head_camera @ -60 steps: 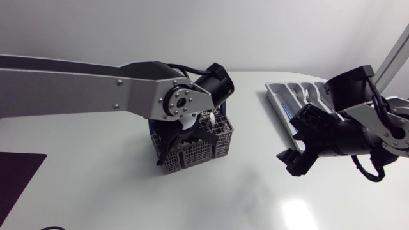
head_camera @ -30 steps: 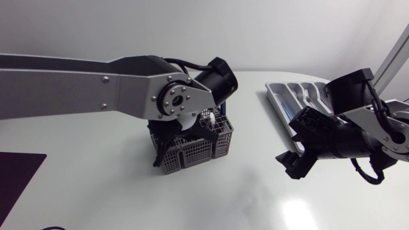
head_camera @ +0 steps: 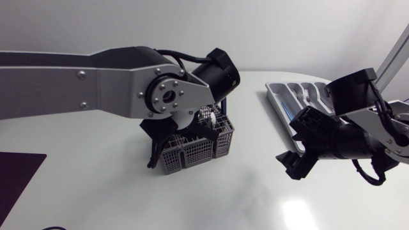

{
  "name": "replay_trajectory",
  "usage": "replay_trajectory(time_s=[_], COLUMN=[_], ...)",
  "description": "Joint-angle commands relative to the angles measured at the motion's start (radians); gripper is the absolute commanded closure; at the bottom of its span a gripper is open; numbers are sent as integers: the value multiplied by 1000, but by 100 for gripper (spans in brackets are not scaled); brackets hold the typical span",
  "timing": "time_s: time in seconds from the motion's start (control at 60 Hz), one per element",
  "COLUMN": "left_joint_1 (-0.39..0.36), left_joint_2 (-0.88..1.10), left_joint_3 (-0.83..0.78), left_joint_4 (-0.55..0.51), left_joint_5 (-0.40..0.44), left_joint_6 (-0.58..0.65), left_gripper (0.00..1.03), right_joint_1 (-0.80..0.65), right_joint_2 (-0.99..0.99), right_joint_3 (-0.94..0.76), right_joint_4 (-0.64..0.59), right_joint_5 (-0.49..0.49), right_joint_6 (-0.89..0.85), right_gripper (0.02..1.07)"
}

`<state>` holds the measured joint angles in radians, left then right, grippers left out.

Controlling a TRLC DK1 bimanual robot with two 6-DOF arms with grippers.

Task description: Unload the cutlery basket into the drawer organizer.

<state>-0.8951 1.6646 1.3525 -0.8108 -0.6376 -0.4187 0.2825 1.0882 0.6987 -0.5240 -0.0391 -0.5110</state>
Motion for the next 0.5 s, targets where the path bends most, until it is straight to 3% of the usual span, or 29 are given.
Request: replay_trajectory(time_s=[0.0, 0.483], left_joint_1=[-8, -21], left_joint_2=[-35, -170], left_joint_3=[13, -33], left_joint_4=[-8, -19], left_joint_5=[-16, -14], left_joint_6=[4, 32], left_gripper=[99, 99], right_joint_1=[14, 75], right_joint_2=[-11, -65], right_joint_3=[-31, -27], right_joint_4=[1, -10], right_joint_5=[7, 28], right_joint_6=[26, 39], right_gripper=[13, 13])
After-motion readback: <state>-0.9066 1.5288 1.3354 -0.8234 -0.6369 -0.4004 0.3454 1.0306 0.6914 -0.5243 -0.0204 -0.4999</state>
